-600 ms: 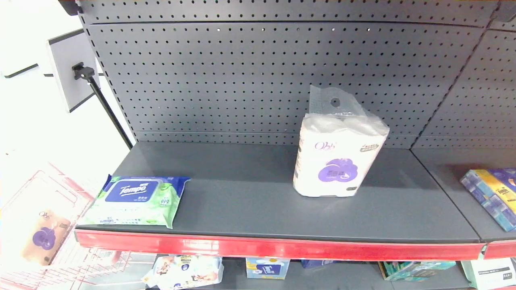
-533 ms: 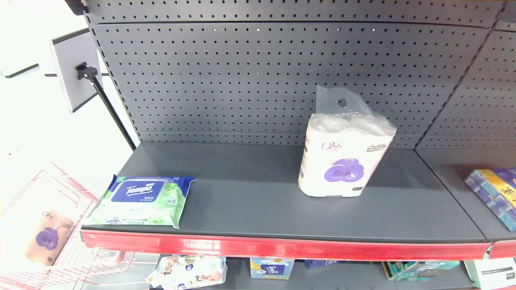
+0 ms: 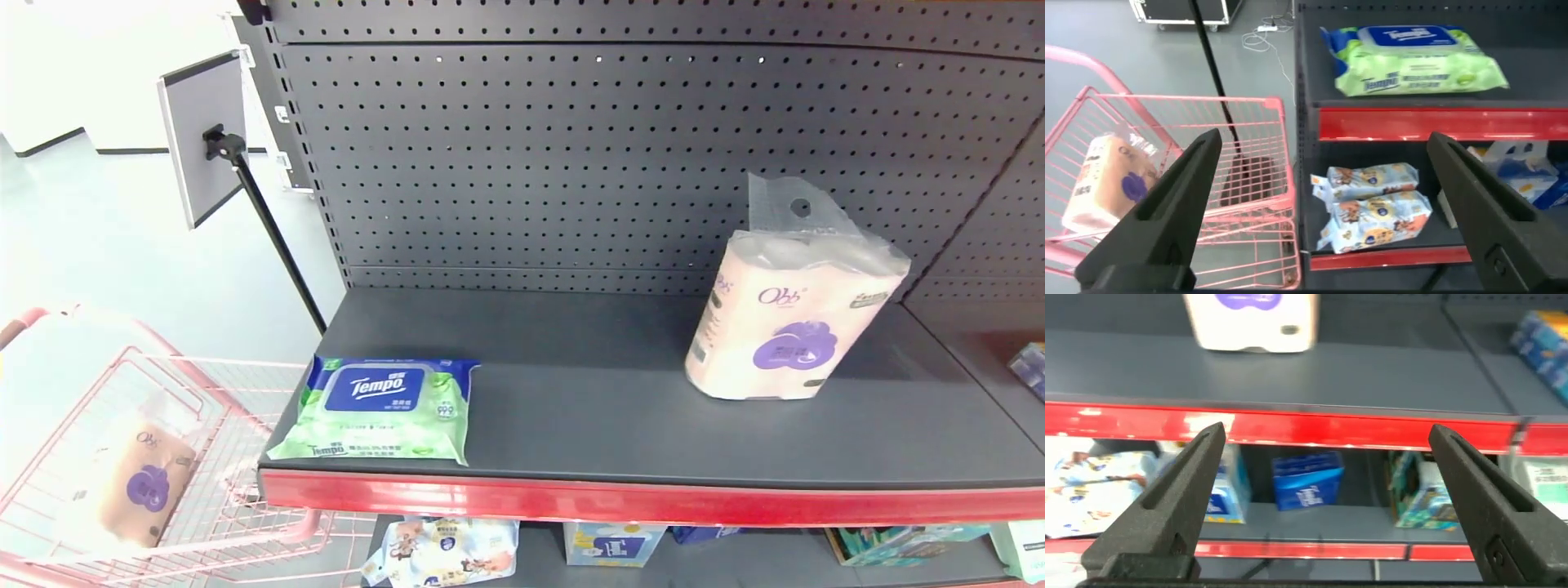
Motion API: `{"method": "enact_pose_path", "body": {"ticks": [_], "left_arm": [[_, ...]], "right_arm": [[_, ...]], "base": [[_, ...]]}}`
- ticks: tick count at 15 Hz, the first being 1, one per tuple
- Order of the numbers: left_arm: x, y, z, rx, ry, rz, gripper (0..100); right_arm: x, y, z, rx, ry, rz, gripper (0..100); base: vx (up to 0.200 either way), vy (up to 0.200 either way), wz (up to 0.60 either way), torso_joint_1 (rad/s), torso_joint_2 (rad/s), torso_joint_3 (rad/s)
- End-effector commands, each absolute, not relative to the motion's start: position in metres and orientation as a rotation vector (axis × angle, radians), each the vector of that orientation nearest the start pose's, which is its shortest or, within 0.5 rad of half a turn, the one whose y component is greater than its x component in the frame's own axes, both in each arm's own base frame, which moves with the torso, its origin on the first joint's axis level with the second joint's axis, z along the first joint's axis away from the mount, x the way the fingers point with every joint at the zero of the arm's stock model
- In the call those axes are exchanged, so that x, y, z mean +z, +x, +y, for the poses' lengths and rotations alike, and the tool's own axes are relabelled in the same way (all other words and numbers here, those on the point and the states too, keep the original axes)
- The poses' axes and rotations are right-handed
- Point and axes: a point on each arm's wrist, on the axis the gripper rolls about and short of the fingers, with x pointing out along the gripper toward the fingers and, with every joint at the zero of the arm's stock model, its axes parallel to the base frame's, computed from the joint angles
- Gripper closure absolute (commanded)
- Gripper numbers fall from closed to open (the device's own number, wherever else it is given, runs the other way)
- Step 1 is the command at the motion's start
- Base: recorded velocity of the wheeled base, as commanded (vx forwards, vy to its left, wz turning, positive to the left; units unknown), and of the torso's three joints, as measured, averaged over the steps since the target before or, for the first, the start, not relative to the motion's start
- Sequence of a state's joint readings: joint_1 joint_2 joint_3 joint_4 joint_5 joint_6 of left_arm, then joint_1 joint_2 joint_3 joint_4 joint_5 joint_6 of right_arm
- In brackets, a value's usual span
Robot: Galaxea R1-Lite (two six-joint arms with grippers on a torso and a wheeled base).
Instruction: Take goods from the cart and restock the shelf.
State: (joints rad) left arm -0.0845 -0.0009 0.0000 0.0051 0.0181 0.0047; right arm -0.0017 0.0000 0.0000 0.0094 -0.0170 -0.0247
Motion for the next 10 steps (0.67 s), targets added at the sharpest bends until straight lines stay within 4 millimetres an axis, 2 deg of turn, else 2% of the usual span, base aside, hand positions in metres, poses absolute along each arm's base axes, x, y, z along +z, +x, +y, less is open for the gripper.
{"method": "enact_pose_path", "body": {"ticks": [1,10], "left_arm": [[0.075,-0.0227,0.0023,-0.066,0.005,0.004,0],[0.0749,-0.0227,0.0023,-0.066,0.005,0.006,0]], "right_arm": [[0.0745,-0.0228,-0.0003,-0.018,-0.025,0.009,0],[0.0745,-0.0228,-0.0003,-0.018,-0.025,0.009,0]], "base": [[0.0,0.2,0.0,0.007,0.0,-0.002],[0.0,0.2,0.0,0.004,0.0,0.002]]}}
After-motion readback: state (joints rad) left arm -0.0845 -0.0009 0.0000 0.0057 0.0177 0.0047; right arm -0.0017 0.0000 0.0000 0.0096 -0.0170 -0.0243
